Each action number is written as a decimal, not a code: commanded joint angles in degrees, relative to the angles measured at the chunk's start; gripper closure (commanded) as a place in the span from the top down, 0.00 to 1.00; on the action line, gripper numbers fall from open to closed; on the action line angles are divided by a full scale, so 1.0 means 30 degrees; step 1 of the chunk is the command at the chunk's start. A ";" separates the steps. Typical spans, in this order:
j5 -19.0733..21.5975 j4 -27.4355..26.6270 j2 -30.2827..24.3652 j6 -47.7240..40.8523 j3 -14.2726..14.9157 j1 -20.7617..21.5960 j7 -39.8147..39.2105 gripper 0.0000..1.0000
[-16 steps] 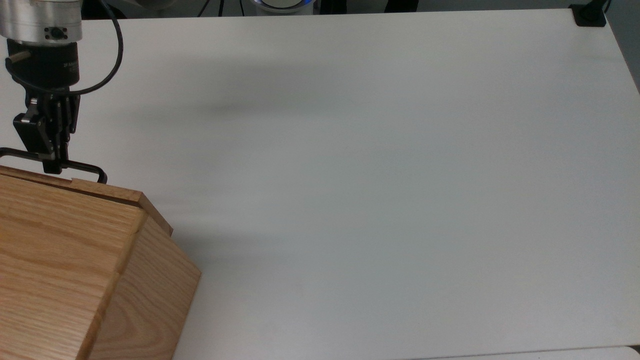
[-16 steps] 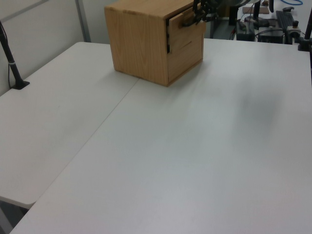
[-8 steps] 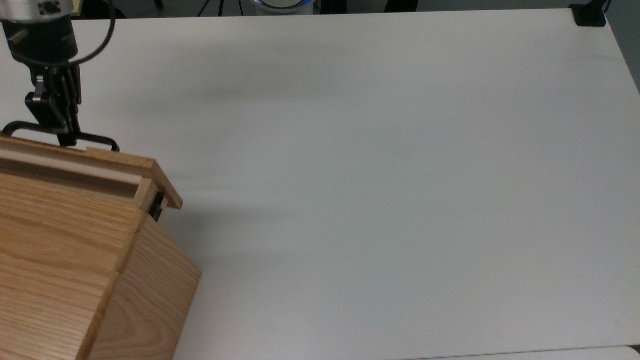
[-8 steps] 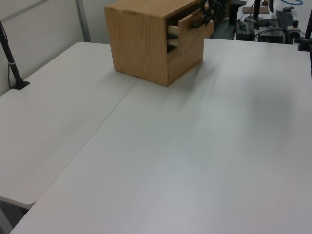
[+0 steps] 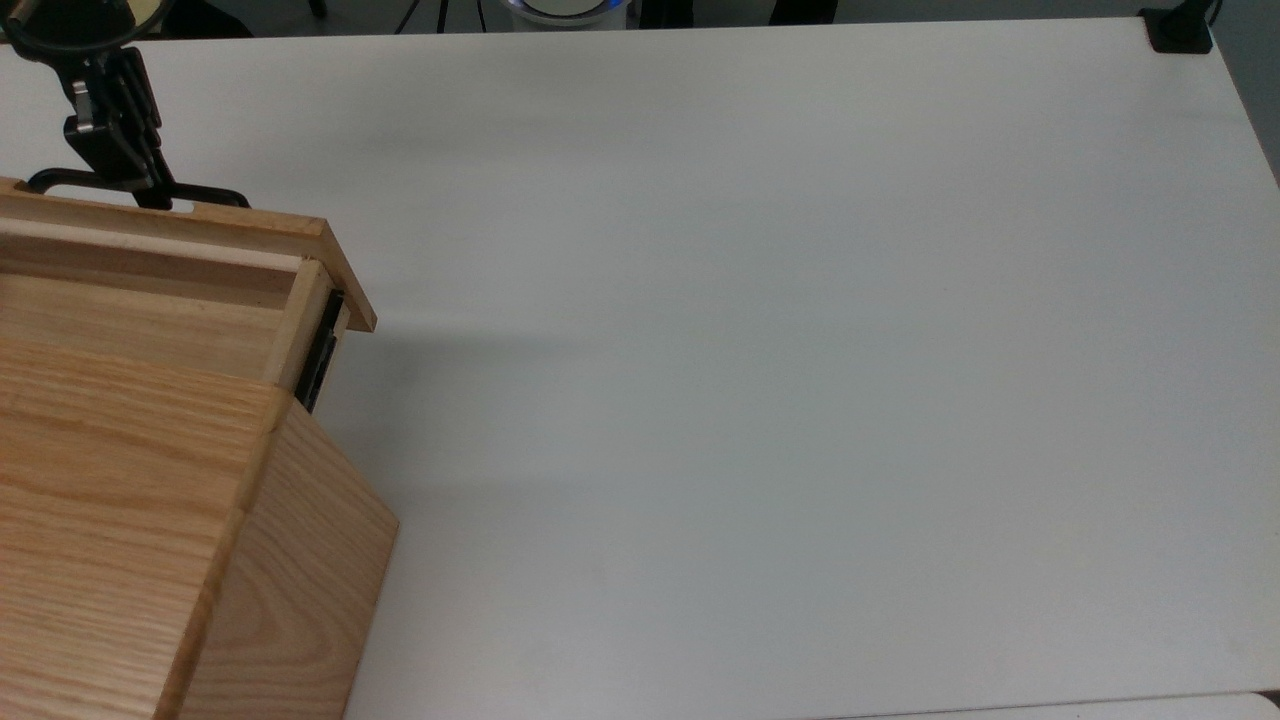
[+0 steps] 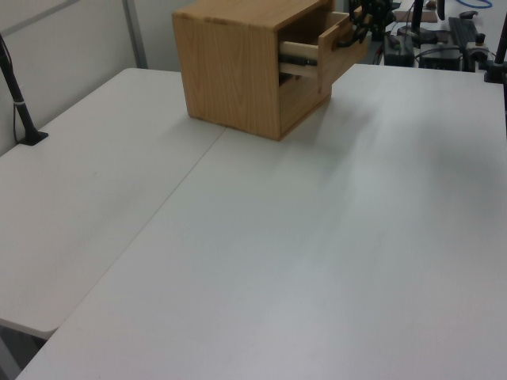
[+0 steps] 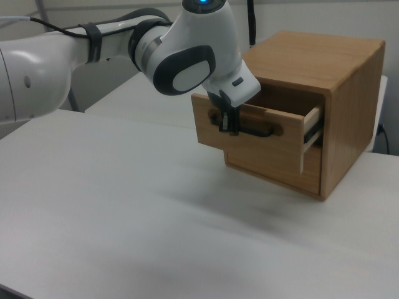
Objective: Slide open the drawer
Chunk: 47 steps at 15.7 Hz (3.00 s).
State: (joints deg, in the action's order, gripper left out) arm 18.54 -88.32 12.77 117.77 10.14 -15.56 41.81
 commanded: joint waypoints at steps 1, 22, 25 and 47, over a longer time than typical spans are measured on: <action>0.0325 -0.0998 -0.1941 -0.2484 0.0048 -0.0144 -0.4030 0.00; 0.0061 -0.0852 -0.2792 -0.8523 0.0399 -0.1346 -0.8310 0.98; -0.0056 -0.0474 -0.2792 -0.8641 0.0341 -0.1317 -0.8717 1.00; -0.5707 0.1287 -0.2910 -1.1045 0.0136 0.6740 -1.2500 1.00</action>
State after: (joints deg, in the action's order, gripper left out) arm 3.43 -84.29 4.86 84.77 10.11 4.38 5.64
